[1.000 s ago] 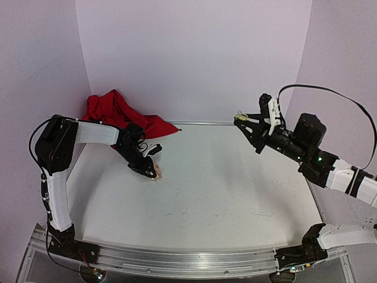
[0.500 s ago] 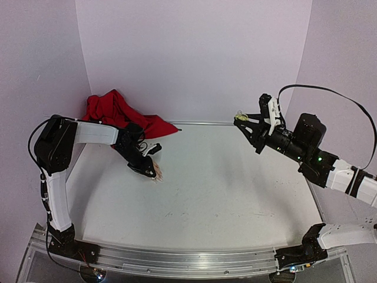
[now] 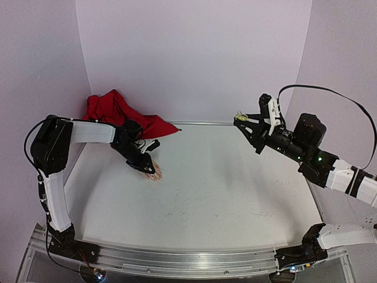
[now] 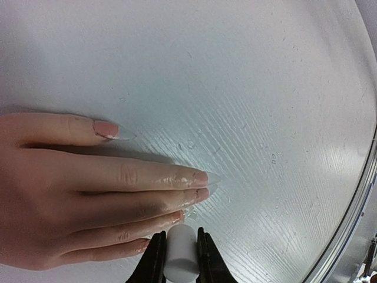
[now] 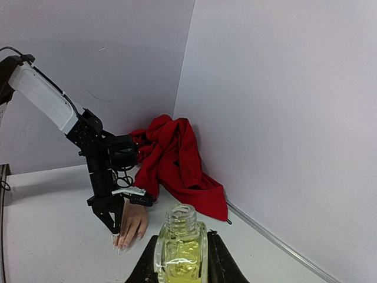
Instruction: Paint the nails
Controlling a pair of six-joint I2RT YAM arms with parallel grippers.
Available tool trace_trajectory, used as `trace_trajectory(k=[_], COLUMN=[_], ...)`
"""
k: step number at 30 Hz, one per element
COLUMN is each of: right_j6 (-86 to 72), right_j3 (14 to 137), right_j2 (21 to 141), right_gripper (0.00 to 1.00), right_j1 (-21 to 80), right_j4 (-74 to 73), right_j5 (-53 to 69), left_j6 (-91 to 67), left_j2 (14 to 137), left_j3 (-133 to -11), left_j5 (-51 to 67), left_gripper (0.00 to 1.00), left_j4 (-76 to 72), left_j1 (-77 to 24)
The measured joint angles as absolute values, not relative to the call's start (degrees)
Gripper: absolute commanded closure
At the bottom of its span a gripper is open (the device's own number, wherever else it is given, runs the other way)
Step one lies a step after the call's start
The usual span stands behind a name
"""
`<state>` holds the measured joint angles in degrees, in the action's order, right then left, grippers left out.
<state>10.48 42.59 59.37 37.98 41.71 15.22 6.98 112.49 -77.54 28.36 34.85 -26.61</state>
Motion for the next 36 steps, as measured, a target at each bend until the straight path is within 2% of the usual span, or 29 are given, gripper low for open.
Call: trace_trajectory(k=[36], right_j6=[10.5], right_j3=[42.6], right_j2=[59.5], right_gripper=[1.0], right_j1=[38.0], right_j4=[41.7], right_j5=[15.2], left_j6=[7.0], left_j2=[113.8], left_j3=[-77.6], left_j5=[28.0], left_gripper=[1.0], left_j4=[34.9], left_j1=[-26.6])
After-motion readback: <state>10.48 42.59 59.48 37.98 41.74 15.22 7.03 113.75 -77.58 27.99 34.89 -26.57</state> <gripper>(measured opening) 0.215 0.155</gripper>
